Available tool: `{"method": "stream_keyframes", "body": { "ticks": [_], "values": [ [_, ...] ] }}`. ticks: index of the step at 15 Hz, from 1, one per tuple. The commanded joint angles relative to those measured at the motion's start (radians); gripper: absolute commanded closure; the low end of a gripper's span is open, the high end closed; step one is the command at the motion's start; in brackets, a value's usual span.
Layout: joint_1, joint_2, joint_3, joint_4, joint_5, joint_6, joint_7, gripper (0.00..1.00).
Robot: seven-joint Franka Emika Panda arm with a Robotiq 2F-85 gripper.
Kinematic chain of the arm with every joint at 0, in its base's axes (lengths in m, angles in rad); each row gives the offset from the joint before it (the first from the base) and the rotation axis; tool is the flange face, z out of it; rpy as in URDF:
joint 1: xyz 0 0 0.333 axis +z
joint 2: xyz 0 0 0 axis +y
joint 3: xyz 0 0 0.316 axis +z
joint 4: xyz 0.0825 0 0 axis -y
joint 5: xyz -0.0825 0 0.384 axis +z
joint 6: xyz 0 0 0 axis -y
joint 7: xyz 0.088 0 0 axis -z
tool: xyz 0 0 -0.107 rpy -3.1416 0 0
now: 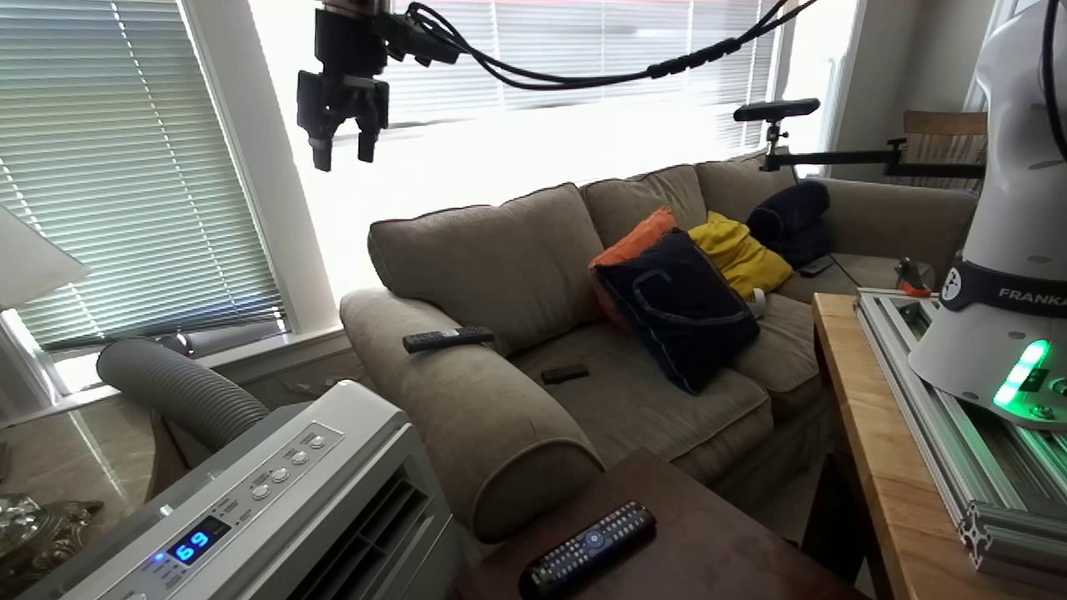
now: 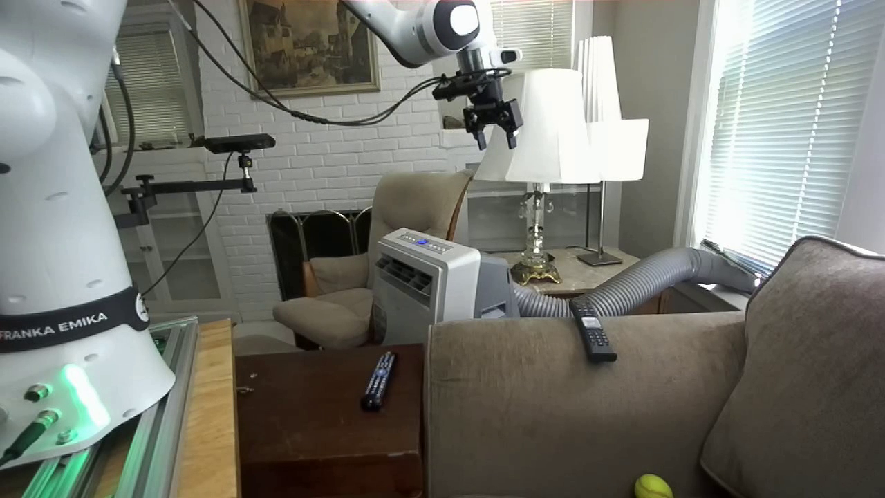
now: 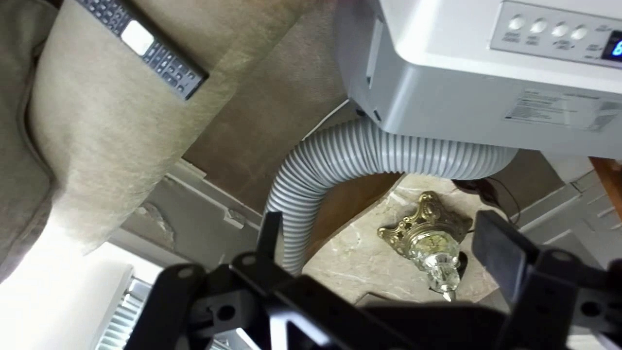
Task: Put the remote on the side table
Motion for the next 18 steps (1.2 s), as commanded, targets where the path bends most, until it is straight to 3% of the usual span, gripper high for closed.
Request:
{"method": "stream_keyframes", "body": {
  "ticks": [1,8,9,14,16,18],
  "values": [
    [-0.002,0.127,-0.049,0.199,-0.095,-0.075,-0.028,0.00],
    [-0.041,0.251,-0.140,0.368,-0.168,-0.151,-0.021,0.00],
    [-0.036,0.195,-0.121,0.284,-0.147,-0.116,-0.016,0.00],
    [-0.038,0.205,-0.119,0.291,-0.146,-0.117,-0.016,0.00],
    [-0.046,0.213,-0.110,0.268,-0.154,-0.010,-0.049,0.00],
    [-0.078,0.266,-0.083,0.300,-0.152,0.058,-0.198,0.00]
  ]
}}
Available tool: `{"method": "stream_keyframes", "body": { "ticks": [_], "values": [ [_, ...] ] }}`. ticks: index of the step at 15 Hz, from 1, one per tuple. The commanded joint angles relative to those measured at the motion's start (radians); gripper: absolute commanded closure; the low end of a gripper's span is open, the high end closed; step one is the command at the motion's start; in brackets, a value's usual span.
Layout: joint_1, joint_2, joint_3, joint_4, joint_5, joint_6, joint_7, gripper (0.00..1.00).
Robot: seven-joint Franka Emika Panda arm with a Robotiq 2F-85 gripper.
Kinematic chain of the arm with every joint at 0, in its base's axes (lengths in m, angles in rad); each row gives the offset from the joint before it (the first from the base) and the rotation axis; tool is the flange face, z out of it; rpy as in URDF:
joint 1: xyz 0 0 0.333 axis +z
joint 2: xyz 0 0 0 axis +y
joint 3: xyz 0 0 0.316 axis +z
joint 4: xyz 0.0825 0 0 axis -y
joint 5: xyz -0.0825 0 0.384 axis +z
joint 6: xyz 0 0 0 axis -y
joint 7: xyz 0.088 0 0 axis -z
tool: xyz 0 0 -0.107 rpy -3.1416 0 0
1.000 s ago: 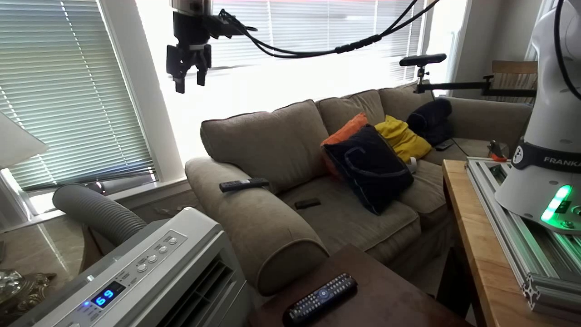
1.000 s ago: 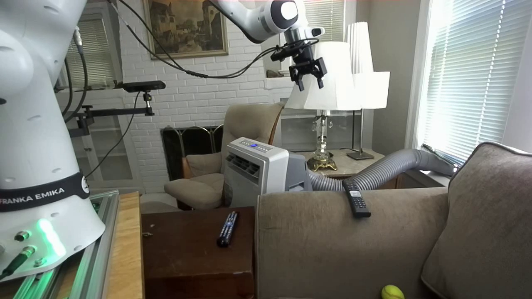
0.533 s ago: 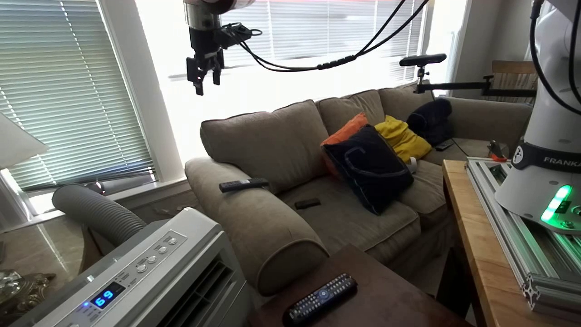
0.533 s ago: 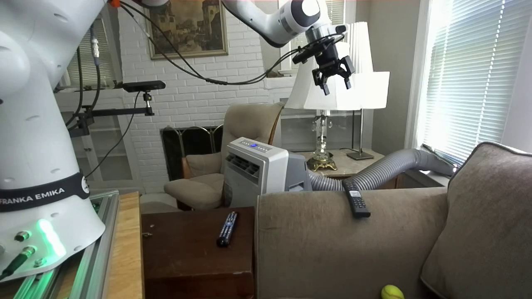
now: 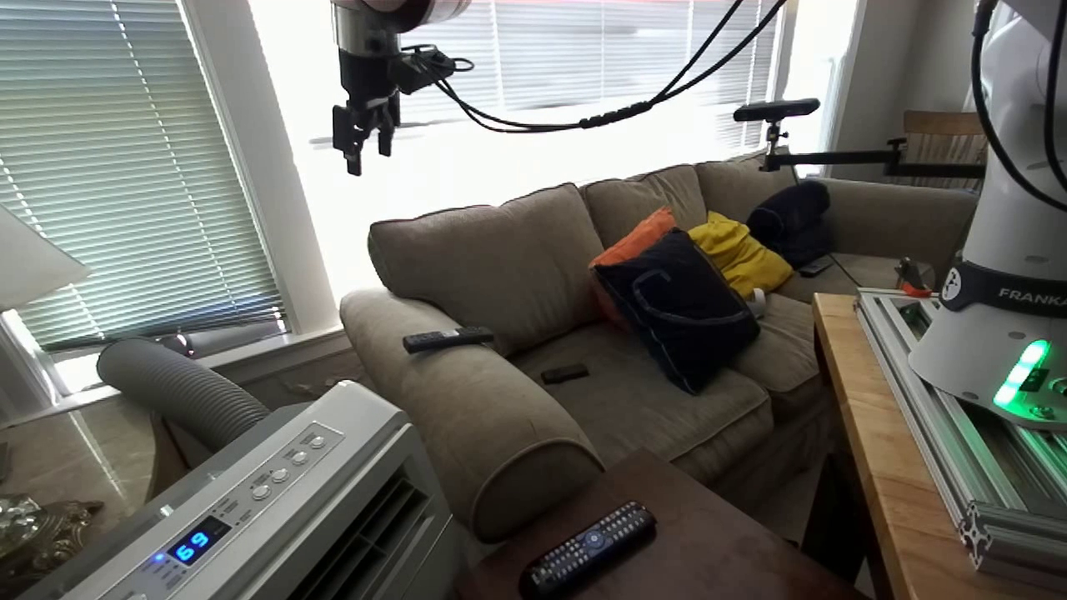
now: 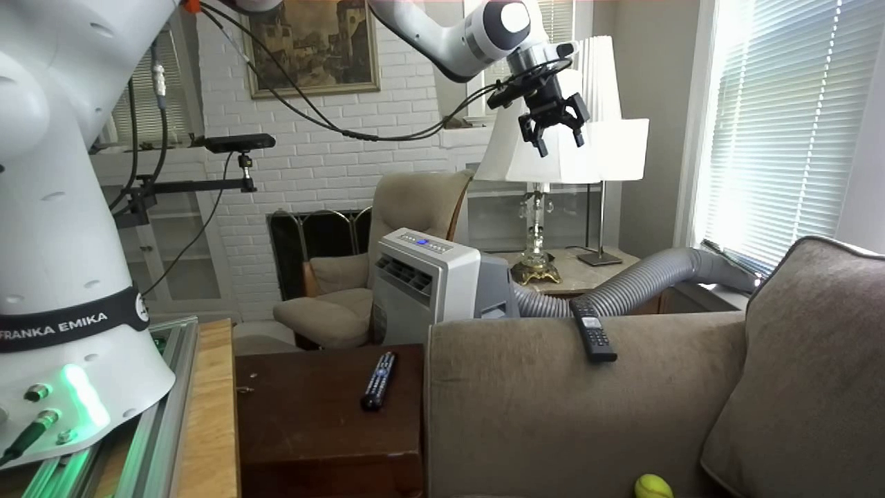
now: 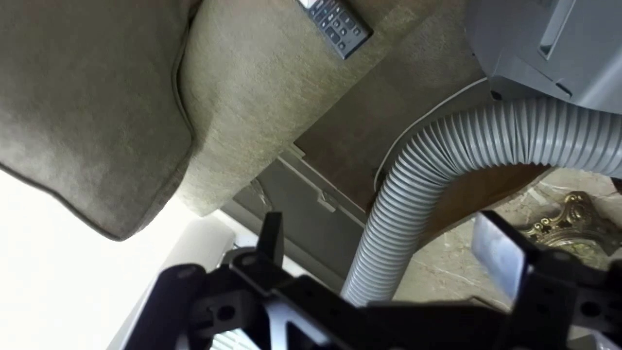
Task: Put the remote on the side table
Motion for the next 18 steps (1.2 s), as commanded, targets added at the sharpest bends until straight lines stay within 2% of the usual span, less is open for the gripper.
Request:
{"method": "stream_keyframes", "body": {
  "ticks": [1,5,9,12,15,18],
  "values": [
    [-0.059,0.083,0.052,0.047,-0.006,0.094,-0.205,0.00],
    [-0.109,0.169,0.083,0.099,-0.022,0.119,-0.441,0.00],
    [-0.133,0.238,0.060,0.131,-0.048,0.131,-0.548,0.00],
    [-0.132,0.281,0.012,0.132,-0.090,0.193,-0.516,0.00],
    [-0.105,0.301,-0.065,0.099,-0.139,0.258,-0.405,0.00],
    [-0.077,0.305,-0.131,0.083,-0.185,0.222,-0.311,0.00]
  ]
}}
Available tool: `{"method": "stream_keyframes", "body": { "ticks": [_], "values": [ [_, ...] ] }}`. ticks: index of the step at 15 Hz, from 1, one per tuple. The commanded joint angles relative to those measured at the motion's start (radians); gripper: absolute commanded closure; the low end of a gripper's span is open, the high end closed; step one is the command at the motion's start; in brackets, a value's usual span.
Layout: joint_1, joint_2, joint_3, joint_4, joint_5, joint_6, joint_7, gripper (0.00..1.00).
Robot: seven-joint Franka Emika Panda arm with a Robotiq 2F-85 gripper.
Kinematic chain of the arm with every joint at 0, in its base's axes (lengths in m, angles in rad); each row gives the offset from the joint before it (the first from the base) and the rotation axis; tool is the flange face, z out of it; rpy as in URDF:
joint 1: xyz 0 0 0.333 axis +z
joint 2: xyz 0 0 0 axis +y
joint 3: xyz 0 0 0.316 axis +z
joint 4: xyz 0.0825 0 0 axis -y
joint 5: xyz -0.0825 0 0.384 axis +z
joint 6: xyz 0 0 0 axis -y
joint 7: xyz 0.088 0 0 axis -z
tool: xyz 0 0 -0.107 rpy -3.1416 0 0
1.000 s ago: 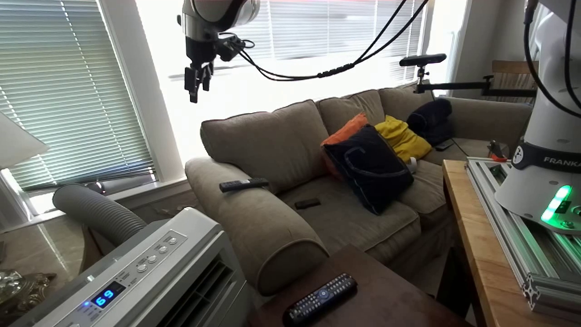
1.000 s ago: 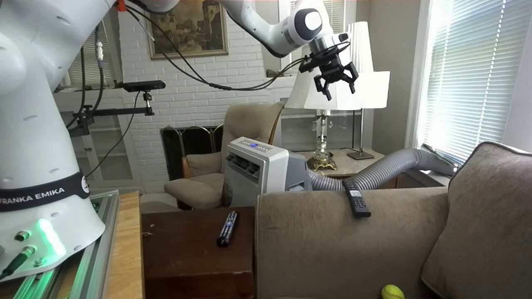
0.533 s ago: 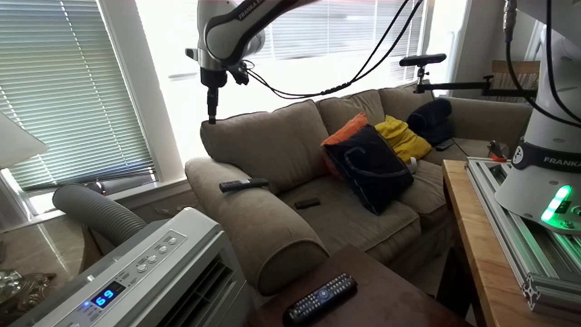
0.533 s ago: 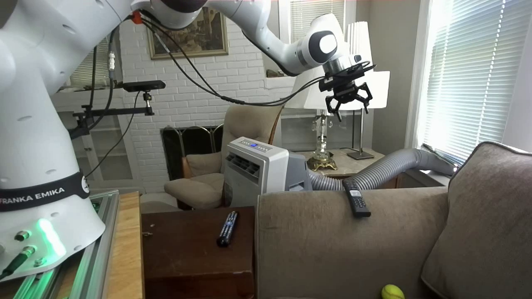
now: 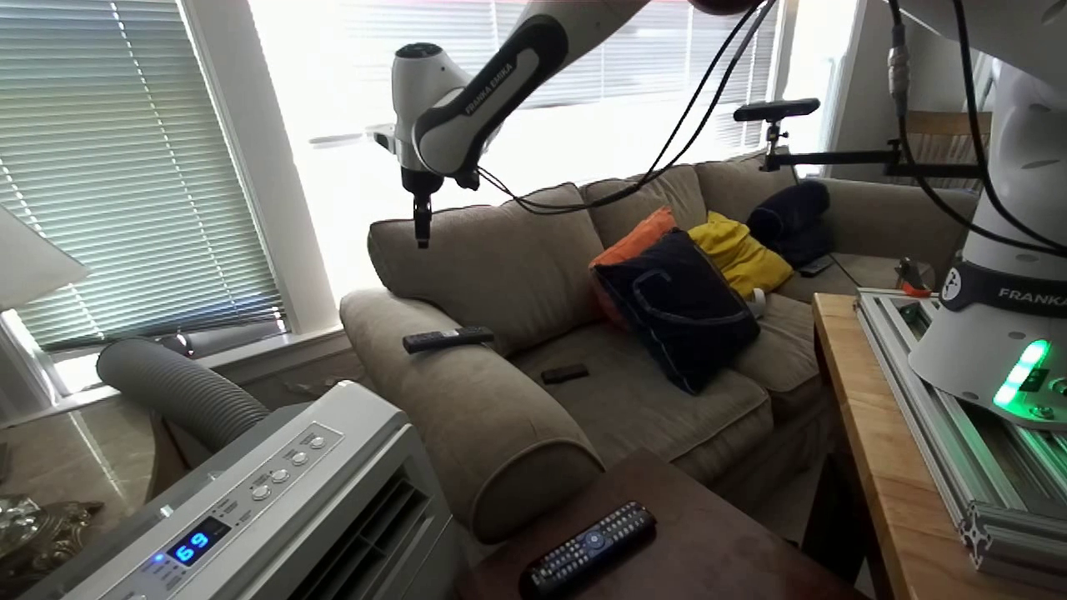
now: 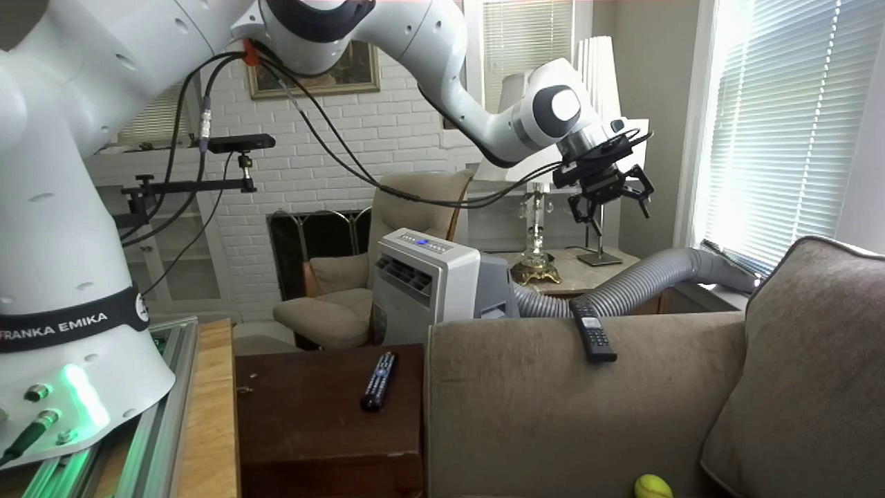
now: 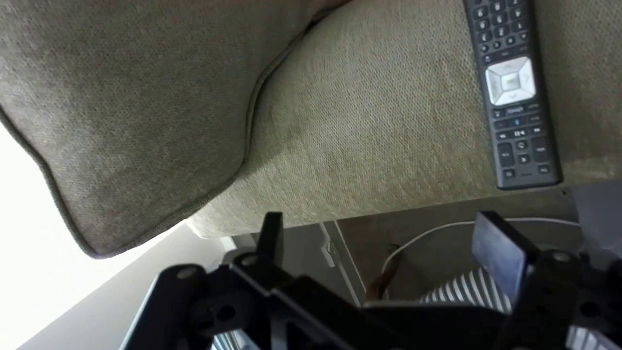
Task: Put the remote on the side table
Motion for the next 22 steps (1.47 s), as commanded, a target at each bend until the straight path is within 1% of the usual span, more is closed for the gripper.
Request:
{"method": "stream_keyframes", "body": {
  "ticks": [1,4,5,6,7,8,10,13,14,15,17,20,22],
  "values": [
    [0.041,0.008,-0.073,-0.008,-0.075,-0.051,0.120,0.00],
    [0.061,0.016,-0.095,0.002,-0.092,-0.174,0.166,0.00],
    [0.060,0.013,-0.088,0.002,-0.091,-0.215,0.162,0.00],
    [0.058,0.012,-0.082,-0.004,-0.091,-0.204,0.172,0.00],
    [0.065,0.014,-0.090,-0.008,-0.084,-0.153,0.249,0.00],
    [0.039,0.014,-0.058,0.003,-0.076,-0.182,0.168,0.00],
    [0.046,0.014,-0.061,0.003,-0.073,-0.176,0.211,0.00],
    [0.047,0.014,-0.062,0.003,-0.073,-0.176,0.222,0.00],
    [0.021,0.003,-0.016,-0.005,-0.052,-0.213,0.123,0.00],
    [0.001,0.007,0.015,-0.005,-0.047,-0.226,0.046,0.00],
    [-0.035,0.021,0.068,0.008,-0.026,-0.260,-0.059,0.00],
    [-0.082,0.048,0.123,0.045,-0.017,-0.350,-0.221,0.00],
    [-0.116,0.075,0.148,0.078,-0.008,-0.409,-0.338,0.00]
  ]
}}
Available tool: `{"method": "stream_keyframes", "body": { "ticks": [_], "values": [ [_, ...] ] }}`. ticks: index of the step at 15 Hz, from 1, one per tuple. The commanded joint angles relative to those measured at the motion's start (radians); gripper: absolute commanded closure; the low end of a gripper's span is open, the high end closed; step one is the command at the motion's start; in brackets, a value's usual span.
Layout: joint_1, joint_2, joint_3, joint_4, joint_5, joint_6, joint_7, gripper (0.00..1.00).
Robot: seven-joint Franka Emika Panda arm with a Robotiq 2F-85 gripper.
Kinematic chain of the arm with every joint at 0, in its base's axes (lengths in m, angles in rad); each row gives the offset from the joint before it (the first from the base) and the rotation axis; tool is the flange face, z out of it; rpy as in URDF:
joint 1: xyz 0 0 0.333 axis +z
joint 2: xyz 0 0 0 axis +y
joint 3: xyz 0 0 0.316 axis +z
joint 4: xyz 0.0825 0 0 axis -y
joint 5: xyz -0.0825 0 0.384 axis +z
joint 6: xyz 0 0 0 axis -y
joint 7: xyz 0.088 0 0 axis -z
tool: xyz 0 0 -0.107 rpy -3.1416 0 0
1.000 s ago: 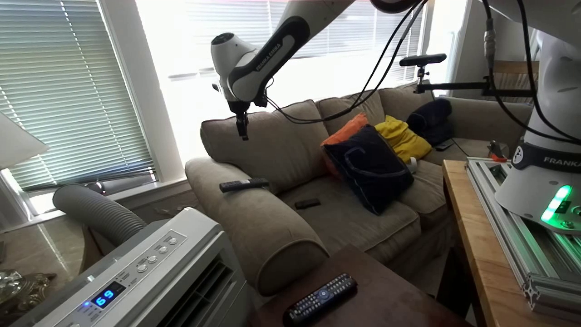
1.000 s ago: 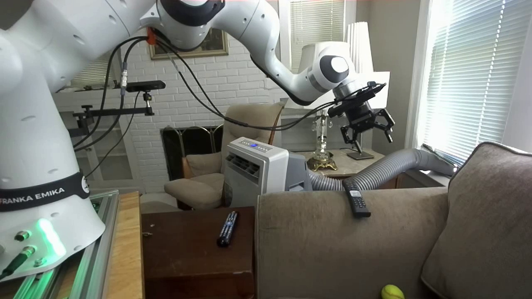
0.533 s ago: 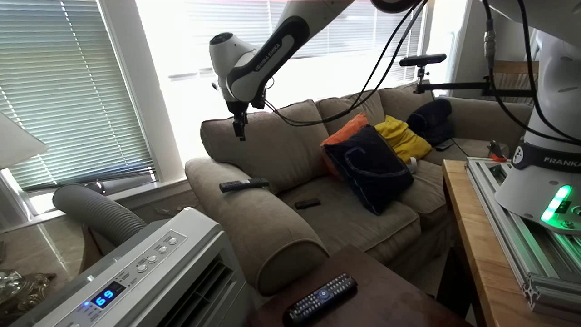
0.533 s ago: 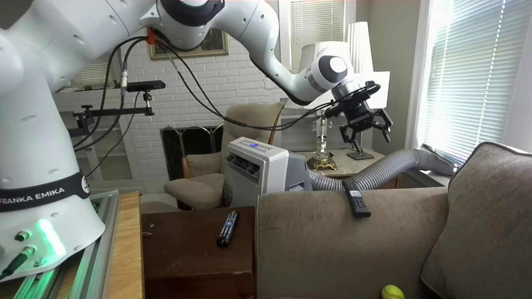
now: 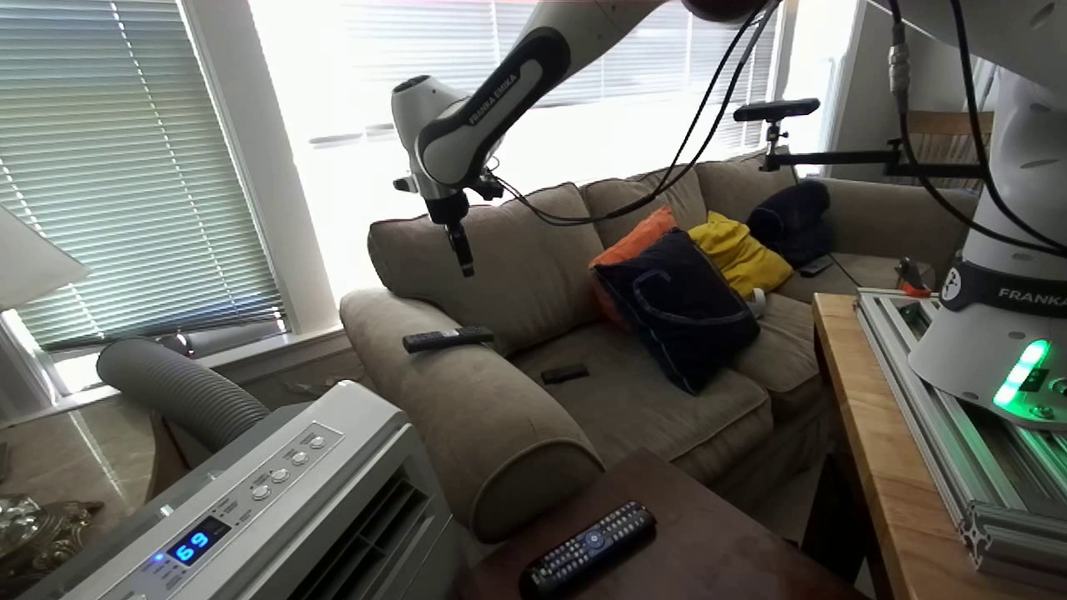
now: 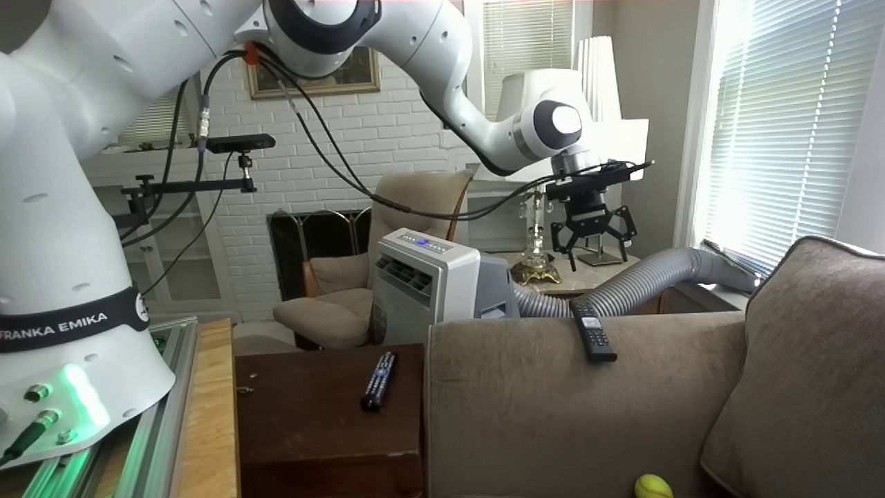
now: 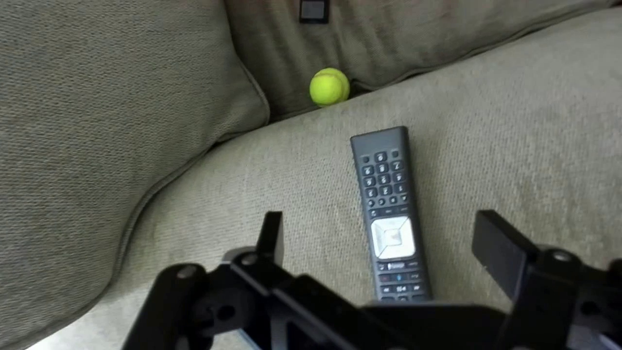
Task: Put the remote on the side table
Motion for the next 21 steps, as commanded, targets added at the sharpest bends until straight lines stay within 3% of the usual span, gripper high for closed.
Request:
{"method": "stream_keyframes", "body": {
  "ticks": [1,5,15,21],
  "values": [
    [-0.063,0.070,0.052,0.101,0.036,-0.128,-0.221,0.00],
    [-0.065,0.133,0.035,0.156,0.036,-0.203,-0.314,0.00],
    [-0.055,0.241,0.048,0.219,0.124,-0.031,-0.171,0.00],
    [-0.056,0.316,0.056,0.314,0.169,-0.048,-0.126,0.00]
  ]
}}
